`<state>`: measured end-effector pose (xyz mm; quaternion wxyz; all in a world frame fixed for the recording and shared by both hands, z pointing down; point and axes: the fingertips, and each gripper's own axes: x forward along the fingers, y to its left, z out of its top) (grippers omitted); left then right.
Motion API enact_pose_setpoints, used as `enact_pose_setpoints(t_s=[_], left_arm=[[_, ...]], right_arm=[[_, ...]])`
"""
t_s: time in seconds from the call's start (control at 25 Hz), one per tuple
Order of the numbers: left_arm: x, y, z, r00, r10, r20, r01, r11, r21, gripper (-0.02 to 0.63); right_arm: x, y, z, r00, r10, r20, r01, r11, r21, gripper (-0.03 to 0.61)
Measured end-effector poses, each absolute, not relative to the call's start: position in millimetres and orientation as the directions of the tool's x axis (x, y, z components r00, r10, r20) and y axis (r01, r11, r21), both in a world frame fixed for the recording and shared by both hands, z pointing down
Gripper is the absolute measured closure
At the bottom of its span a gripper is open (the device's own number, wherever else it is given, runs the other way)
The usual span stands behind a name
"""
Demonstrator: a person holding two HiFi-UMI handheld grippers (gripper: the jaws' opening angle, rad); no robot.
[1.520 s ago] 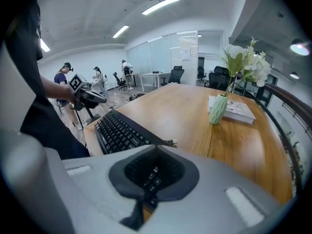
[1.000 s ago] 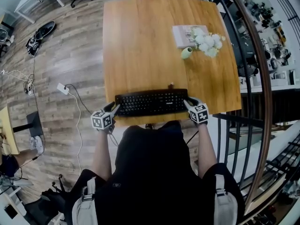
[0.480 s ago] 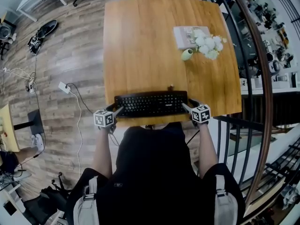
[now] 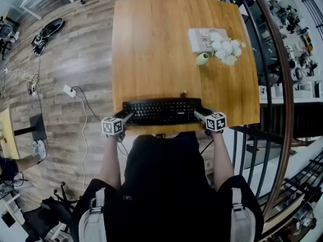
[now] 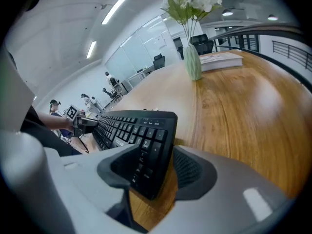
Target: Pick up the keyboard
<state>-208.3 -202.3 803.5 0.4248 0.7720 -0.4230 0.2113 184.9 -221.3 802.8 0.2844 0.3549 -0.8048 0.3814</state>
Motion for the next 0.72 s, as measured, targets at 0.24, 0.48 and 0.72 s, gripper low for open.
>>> enact_pose_setpoints(t_s=[0.24, 0.48, 0.72], left_arm=[[-209.7, -201.4, 802.8, 0.545, -0.511, 0.665, -0.836, -0.264, 0.482, 0.347], [-210.5, -203.1, 804.9, 0.536, -0.537, 0.651, -0.838, -0.250, 0.484, 0.348], [-209.9, -204.8, 795.9, 0.528, -0.550, 0.647, -0.840, -0.224, 0.495, 0.348]], right_arm=[[181.1, -218.9, 805.5, -0.583, -0.386, 0.715, -0.805, 0.395, -0.443, 0.362], [182.4, -219.6, 809.2, -0.572, -0.403, 0.715, -0.815, 0.377, -0.439, 0.365], [182.1, -212.7, 806.3, -0.553, -0.386, 0.739, -0.829, 0.344, -0.441, 0.370]])
